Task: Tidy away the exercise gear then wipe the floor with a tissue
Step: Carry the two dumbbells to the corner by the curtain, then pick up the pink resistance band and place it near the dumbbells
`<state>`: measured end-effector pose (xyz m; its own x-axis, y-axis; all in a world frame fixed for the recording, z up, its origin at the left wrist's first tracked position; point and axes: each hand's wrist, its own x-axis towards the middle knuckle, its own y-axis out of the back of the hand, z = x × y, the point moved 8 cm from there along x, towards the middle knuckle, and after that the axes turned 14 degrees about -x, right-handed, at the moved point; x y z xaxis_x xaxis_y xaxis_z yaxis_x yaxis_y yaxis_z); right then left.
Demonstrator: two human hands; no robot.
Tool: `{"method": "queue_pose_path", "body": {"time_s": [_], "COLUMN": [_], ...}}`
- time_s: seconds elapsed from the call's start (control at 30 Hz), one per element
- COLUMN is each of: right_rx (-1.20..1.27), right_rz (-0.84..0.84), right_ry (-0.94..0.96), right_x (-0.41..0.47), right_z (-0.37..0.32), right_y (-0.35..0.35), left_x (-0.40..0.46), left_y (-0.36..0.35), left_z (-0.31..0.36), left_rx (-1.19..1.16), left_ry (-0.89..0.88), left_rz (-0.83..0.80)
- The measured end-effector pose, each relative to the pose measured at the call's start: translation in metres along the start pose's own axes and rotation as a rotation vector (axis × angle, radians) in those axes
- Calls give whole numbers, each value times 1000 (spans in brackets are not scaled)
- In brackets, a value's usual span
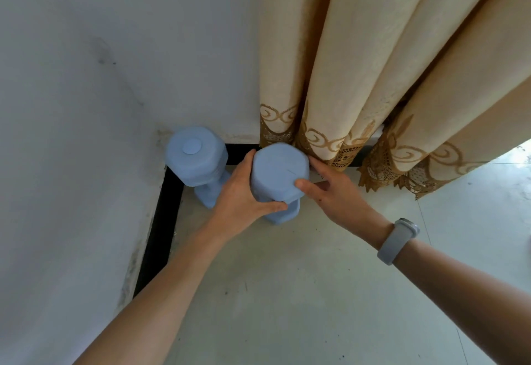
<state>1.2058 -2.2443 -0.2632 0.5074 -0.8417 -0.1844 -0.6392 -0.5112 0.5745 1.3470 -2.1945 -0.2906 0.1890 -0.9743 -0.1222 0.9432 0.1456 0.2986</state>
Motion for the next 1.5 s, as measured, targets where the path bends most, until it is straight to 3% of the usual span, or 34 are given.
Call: {"method": "queue_pose_path", "body": {"time_s": [0.13, 0.3, 0.47, 0.67, 0.87, 1.03, 1.17, 1.3, 1.5], "right_rx": [-77, -65, -285, -238, -246, -70, -13, 61, 233], "right_rz": [63, 31, 142, 48, 12, 152, 200, 281, 578], "right_ry": [20, 15, 42, -153, -372, -649, -788, -959, -1295], "right_x": [7, 22, 4, -41, -125, -241, -333, -436, -609], "right_z": [-6, -2, -5, -30, -107, -174, -215, -229, -241], "right_y": [7, 9, 15, 38, 132, 231, 283, 320, 352], "left_x": [8, 2, -4, -34, -84, -143, -188, -234, -306], "left_y": [1, 3, -7, 3, 11, -10, -46, -88, -164], "left_z": [5, 5, 15, 69, 205, 352, 446, 507, 581], "left_rx": [21, 74, 130, 327, 493, 443, 423, 505, 684], "left_ry": [-22, 19, 12, 184, 258, 222, 195, 151, -58], "left_rz": [37, 224, 218, 9, -144, -172, -305, -555, -907]}}
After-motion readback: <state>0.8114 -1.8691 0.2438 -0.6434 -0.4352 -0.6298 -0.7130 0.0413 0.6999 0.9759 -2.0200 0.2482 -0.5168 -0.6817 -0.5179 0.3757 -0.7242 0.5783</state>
